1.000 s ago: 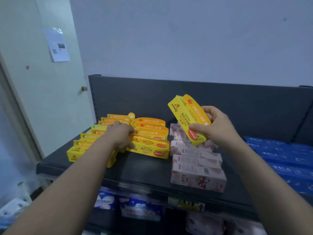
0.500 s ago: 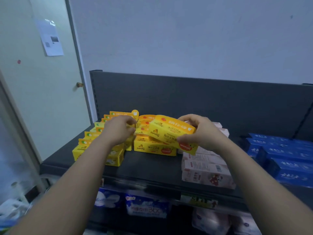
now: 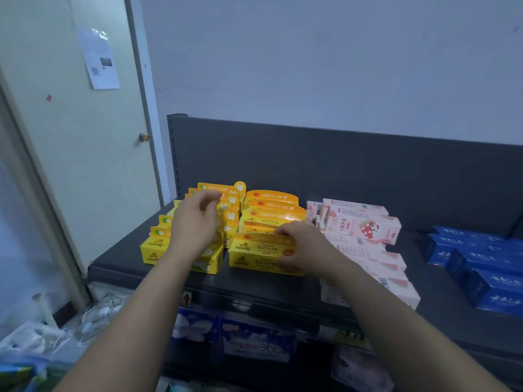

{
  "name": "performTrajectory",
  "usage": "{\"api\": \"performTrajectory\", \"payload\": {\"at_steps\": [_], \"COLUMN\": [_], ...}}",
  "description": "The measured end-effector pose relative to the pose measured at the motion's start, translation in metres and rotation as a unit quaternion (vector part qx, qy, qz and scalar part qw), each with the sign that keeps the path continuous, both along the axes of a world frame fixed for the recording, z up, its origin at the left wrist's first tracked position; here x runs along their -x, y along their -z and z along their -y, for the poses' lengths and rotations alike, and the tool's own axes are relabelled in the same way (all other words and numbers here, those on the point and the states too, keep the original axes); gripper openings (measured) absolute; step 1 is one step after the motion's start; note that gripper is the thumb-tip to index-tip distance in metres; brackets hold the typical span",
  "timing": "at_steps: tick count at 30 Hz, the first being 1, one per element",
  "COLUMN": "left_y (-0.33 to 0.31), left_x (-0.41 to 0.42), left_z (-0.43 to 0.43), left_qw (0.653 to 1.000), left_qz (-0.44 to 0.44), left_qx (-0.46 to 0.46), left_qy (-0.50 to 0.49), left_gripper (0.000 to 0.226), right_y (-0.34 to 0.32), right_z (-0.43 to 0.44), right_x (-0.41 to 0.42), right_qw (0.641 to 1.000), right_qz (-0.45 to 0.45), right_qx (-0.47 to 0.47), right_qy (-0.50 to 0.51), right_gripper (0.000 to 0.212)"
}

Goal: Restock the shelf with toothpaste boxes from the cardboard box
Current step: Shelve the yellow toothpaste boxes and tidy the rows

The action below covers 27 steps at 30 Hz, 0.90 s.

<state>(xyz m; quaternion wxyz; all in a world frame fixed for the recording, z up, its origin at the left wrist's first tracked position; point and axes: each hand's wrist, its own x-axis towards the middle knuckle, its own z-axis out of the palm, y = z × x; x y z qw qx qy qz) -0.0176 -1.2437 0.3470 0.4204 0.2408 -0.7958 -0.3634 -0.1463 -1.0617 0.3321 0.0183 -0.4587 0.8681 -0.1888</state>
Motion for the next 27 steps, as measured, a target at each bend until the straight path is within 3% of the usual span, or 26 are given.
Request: {"api": "performTrajectory", "payload": {"at_steps": [4, 8, 13, 18, 27], "left_y": [0.0, -0.002, -0.004, -0.003, -0.002], "left_x": [0.002, 0.005, 0.02, 0.051, 0.107], "left_z": [-0.007, -0.017, -0.043, -0.092, -0.258], "left_qw": [1.0, 0.998, 0.996, 0.979, 0.93], "left_qz": [0.001, 0.009, 0.009, 0.002, -0.04], "left_qx": [0.019, 0.051, 0.069, 0.15, 0.182], "left_qy": [0.008, 0.02, 0.064, 0.135, 0.317], "left_gripper": [0.023, 0.024, 0.025, 0.023, 0.024], "right_y": [0.0, 0.001, -0.01, -0.017, -0.011], "right_z": [0.002, -0.007, -0.047, -0.109, -0.288], "right_x": [-0.002, -0.005, -0.004, -0.01, -0.024], "right_qw": [0.994, 0.994, 0.989, 0.981, 0.94], "right_qz": [-0.107, -0.093, -0.106, -0.107, -0.114], "right_qx": [0.013, 0.059, 0.088, 0.106, 0.145], "right_qy": [0.003, 0.023, 0.046, 0.122, 0.286], "right_gripper": [0.07, 0.079, 0.072, 0.064, 0.058]}}
